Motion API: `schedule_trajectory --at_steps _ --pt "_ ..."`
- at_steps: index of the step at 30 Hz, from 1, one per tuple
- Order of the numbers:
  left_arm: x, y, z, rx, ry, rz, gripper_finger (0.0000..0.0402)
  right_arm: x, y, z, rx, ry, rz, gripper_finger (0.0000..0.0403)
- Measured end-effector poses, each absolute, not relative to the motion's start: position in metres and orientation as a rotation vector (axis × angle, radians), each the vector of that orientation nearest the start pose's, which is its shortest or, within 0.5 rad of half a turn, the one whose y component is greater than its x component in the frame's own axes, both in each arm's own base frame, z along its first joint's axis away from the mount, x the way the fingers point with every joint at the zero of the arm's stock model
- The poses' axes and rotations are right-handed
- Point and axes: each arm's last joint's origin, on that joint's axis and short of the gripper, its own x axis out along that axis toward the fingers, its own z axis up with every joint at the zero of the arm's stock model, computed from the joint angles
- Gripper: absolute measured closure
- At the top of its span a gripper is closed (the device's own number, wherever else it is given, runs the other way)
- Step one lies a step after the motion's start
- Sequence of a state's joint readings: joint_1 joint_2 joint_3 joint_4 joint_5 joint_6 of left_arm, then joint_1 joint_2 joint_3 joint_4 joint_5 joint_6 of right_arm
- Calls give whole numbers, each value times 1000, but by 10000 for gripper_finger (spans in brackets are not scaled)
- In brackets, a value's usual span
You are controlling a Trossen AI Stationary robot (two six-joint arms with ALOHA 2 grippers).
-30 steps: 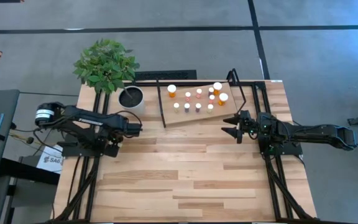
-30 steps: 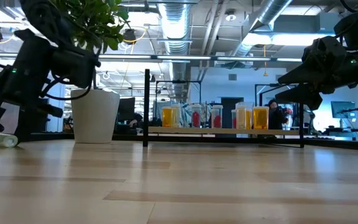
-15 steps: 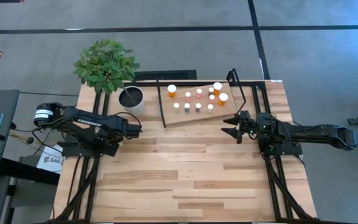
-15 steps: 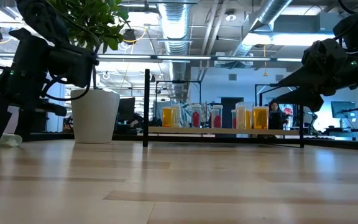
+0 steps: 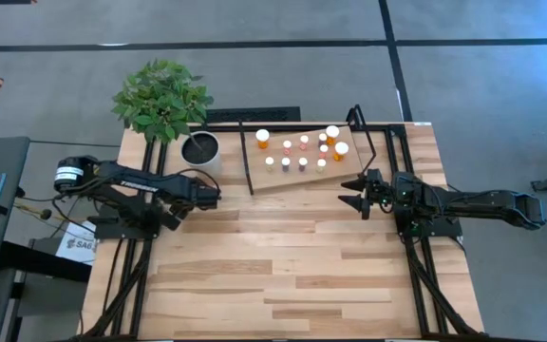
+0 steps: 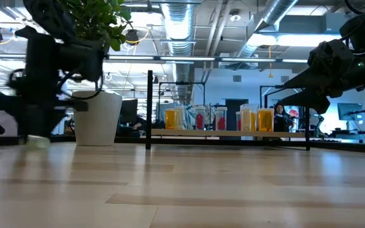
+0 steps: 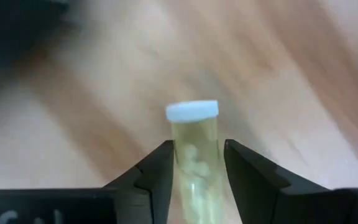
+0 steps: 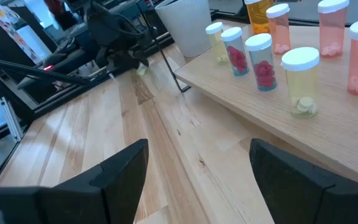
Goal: Pick and place medicine bottles onto shelf by color
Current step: Put the yellow pill bottle on the shelf
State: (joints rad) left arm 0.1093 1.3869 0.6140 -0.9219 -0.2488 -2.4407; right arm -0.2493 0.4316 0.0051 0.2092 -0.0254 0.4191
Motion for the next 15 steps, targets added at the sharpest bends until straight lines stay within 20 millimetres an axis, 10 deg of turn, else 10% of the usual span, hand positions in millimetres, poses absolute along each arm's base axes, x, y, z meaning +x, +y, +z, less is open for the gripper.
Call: schedule_trajectory --at_steps 15 --pt "203 20 153 -1260 717 1495 272 119 -30 147 445 166 -265 102"
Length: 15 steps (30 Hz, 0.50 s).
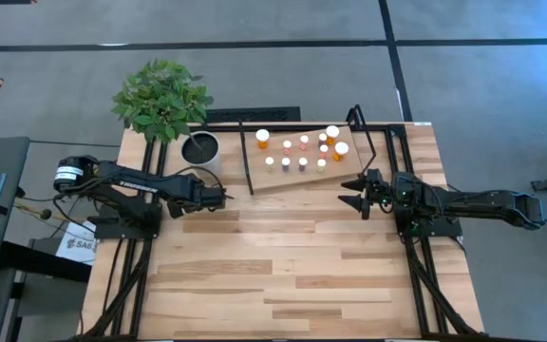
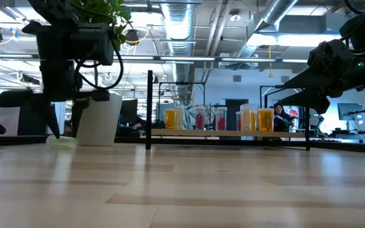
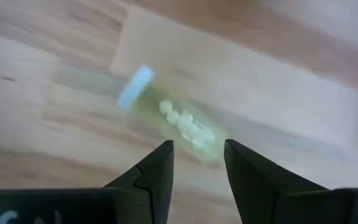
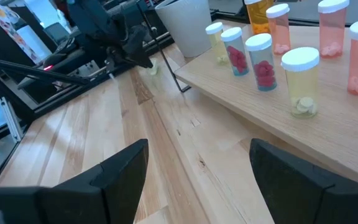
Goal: Pick and place medicine bottles onto shelf by color
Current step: Put the yellow pill bottle on the shelf
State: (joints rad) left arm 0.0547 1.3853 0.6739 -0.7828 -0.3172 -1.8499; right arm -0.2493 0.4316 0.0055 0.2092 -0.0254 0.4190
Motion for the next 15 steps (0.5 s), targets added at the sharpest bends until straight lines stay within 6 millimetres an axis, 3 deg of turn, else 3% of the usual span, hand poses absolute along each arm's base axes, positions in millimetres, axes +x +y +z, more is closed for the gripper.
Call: schedule_trajectory --at_steps 4,9,15 --pt "203 10 154 -1316 739 1478 272 119 -30 146 445 166 -265 102" --pt "200 1 162 -1552 572 1564 265 119 -30 146 445 166 -265 102" --pt "191 -2 170 -1654 410 1651 214 119 -29 146 447 175 -267 102"
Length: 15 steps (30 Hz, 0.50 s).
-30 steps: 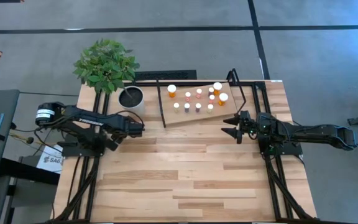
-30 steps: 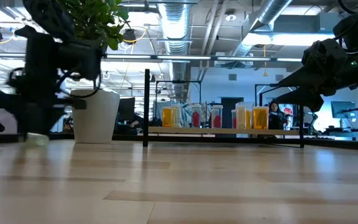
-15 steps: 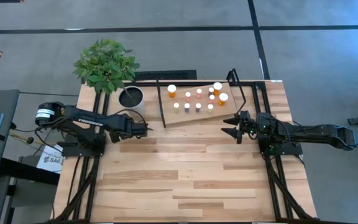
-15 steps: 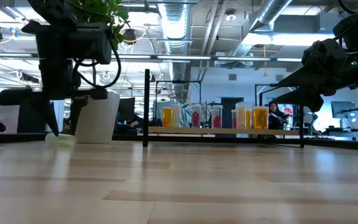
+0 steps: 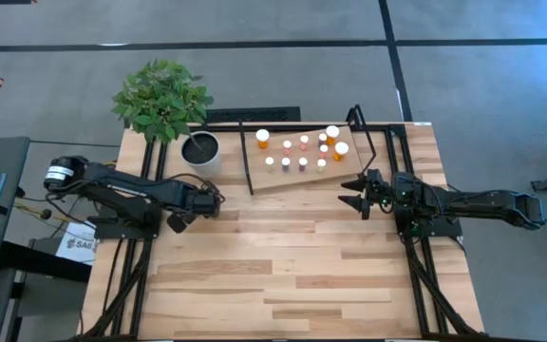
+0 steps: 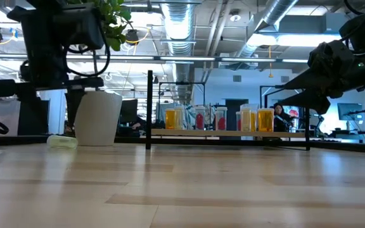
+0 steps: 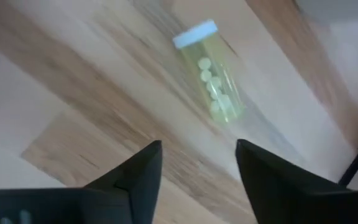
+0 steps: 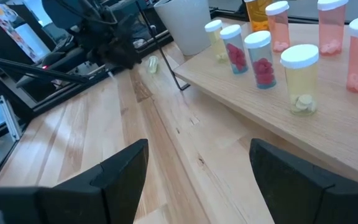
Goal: Pick and place medicine bottles onto shelf by color
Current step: Put the yellow pill bottle on the shelf
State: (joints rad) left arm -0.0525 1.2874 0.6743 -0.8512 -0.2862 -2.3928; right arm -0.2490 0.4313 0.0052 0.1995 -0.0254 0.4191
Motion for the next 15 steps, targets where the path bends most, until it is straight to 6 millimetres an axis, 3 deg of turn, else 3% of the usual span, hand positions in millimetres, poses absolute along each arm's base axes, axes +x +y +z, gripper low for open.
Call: schedule_trajectory --at_steps 8,15 --pt "185 2 171 -1749 144 1793 130 118 -29 144 449 191 -270 102" --pt "180 15 169 -1769 63 1901 100 118 -29 144 449 195 -271 102"
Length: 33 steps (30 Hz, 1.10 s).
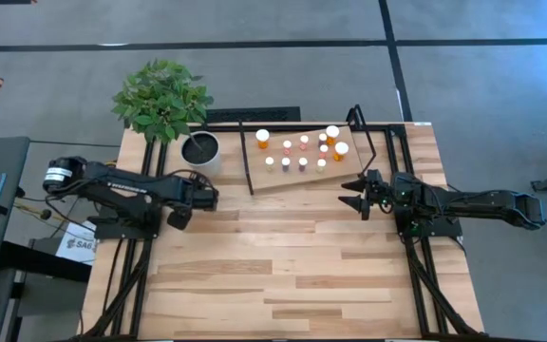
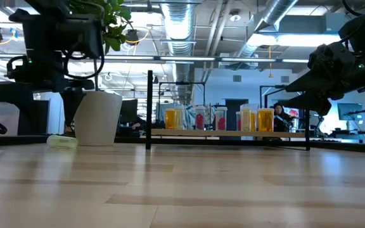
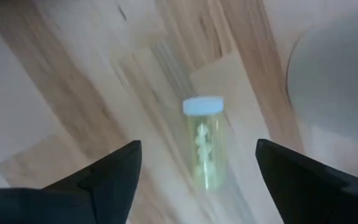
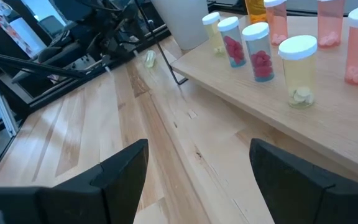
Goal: Pick and place medicine bottles onto shelf by color
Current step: Put the yellow pill bottle on the shelf
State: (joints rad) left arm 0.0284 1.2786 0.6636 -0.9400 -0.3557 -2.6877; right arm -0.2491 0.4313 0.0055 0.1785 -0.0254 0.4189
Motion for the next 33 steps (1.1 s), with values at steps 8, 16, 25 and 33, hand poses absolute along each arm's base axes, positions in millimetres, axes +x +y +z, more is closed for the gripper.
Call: schedule_trajectory --at_steps 8,16,25,33 --pt "179 34 162 -1769 56 2010 88 118 -29 143 449 200 -272 102" --pt "183 54 155 -1824 75 2035 87 118 -29 141 452 222 -276 102" --pt "189 57 148 -1861 135 2020 87 117 -29 139 455 246 -282 102" --pt "189 53 144 -1830 150 2070 108 117 -29 138 456 255 -283 102"
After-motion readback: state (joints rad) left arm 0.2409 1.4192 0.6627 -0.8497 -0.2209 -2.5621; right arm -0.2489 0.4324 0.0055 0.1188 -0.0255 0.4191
